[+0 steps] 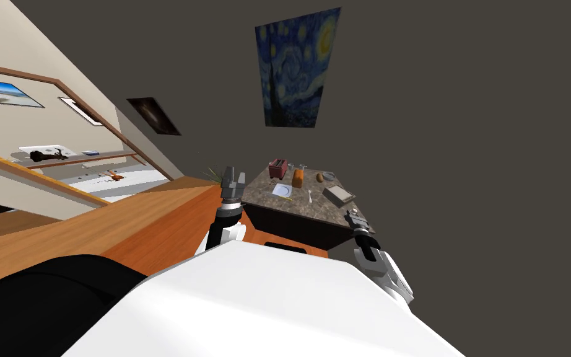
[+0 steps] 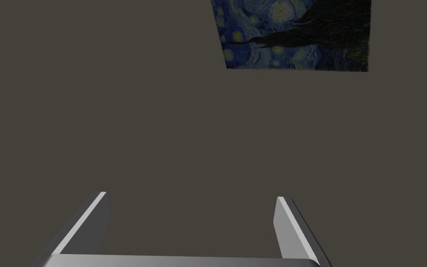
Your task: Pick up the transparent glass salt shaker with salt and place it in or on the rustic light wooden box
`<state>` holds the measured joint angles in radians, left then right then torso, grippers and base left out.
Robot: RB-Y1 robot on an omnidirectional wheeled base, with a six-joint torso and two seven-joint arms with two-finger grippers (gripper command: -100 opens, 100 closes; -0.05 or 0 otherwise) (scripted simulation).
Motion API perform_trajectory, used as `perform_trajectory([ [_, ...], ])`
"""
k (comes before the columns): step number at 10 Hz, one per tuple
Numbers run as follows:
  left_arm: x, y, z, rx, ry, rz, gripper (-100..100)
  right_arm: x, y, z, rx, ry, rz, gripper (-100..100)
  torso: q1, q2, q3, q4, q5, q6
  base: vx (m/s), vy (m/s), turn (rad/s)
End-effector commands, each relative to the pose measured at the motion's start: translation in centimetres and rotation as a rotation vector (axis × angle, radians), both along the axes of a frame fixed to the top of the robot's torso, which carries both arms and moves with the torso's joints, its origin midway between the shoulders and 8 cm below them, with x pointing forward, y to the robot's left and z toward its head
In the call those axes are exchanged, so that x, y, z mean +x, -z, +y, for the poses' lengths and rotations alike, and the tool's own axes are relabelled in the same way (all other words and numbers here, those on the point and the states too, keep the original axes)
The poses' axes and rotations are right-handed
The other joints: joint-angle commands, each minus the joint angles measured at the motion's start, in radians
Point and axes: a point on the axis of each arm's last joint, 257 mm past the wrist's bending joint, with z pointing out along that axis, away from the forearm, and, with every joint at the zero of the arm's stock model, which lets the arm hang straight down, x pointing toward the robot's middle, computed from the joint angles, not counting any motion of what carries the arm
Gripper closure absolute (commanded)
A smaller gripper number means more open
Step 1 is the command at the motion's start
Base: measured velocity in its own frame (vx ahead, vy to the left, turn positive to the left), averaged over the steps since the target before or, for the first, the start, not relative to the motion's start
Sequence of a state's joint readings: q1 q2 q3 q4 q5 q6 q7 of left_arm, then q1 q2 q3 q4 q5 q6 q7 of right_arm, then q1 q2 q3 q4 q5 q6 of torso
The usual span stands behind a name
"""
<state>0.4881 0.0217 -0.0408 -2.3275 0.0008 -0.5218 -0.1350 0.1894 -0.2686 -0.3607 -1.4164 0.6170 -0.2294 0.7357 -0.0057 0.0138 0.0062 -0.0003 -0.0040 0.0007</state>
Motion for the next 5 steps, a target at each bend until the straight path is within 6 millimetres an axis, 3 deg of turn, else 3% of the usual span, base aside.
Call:
perform_trajectory([
  [1, 0.0, 0.0, 0.0, 0.000, 0.000, 0.000, 0, 1.0, -0.8, -0.3, -0.024, 0.009, 0.004, 100, 0.000, 0.000, 0.000, 0.000, 0.000, 0.000, -0.285, -0.054, 0.198],
  [2, 0.0, 0.0, 0.0, 0.000, 0.000, 0.000, 0, 1.5, -1.3, -0.5, -0.033, 0.014, 0.004, 100, 0.000, 0.004, 0.002, 0.001, 0.000, -0.001, -0.252, -0.057, 0.180],
  [5, 0.0, 0.0, 0.0, 0.000, 0.000, 0.000, 0, 2.9, -2.7, -1.3, -0.065, 0.033, 0.005, 100, 0.002, -0.004, -0.002, 0.000, 0.002, -0.001, -0.137, -0.029, 0.142],
])
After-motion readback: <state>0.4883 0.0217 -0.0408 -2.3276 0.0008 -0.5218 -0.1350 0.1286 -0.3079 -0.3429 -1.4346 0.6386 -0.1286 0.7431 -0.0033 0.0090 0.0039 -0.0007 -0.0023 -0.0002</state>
